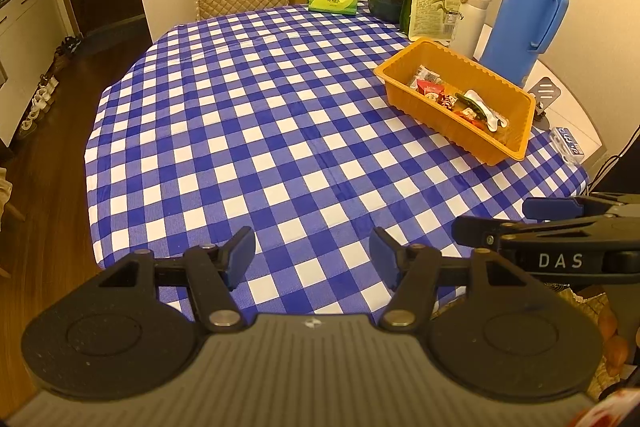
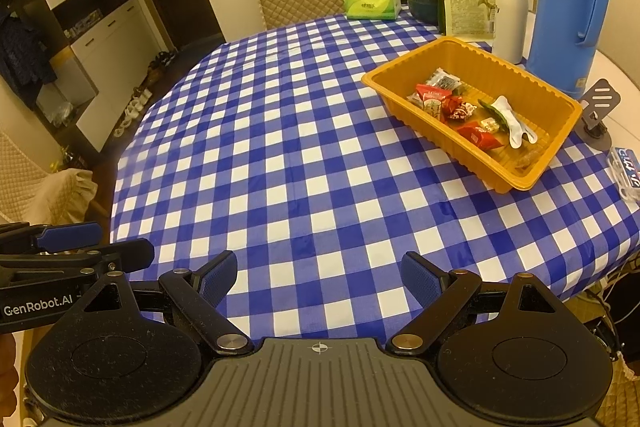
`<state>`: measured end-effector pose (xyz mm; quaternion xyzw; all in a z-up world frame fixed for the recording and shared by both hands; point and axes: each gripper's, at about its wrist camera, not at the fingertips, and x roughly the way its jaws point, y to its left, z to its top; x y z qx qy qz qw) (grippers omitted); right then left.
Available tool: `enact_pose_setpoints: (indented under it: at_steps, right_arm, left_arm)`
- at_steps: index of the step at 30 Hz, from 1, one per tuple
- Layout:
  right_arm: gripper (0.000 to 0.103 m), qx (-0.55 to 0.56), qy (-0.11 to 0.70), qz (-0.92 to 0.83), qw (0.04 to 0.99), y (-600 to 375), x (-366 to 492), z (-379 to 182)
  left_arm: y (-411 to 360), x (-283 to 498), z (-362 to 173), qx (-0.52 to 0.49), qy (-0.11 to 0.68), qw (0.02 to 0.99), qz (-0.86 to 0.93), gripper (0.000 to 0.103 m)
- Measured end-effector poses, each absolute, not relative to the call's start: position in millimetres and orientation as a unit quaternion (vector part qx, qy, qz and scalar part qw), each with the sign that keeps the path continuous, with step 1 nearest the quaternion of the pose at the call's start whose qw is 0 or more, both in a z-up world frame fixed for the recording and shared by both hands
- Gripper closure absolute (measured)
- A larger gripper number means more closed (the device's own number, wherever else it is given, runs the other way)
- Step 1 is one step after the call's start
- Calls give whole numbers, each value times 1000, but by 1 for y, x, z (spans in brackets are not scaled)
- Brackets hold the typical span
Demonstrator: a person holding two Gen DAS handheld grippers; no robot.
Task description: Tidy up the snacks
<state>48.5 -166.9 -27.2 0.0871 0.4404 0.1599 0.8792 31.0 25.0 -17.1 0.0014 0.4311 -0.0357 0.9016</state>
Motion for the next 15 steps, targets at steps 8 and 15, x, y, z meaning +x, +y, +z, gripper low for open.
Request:
enact_pose_setpoints:
  at_steps: [8,15]
  right_arm:
    - [15,90,438,155,881,-166,49,-28]
    - [15,91,438,151,881,-166,49,-28]
  left_arm:
    - [26,34,-17,4,429,902,-42,42]
    - [27,35,-17,7,427,903,-48,42]
